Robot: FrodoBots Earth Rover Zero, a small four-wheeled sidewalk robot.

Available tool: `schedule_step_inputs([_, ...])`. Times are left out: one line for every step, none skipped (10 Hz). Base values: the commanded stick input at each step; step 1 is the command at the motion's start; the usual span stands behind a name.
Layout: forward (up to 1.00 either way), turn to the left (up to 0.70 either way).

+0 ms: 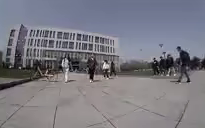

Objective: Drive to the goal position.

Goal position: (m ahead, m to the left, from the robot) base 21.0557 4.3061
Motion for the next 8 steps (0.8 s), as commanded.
schedule_step_inputs([1.00, 0.01])
schedule_step_inputs([1.00, 0.00])
schedule_step_inputs([1.00, 0.00])
schedule_step_inputs([0.72, 0.00])
schedule_step_inputs([0.24, 0.32])
schedule_step_inputs([0.00, 0.74])
schedule_step_inputs([0.00, 1.00])
schedule_step_inputs([0.00, 0.56])
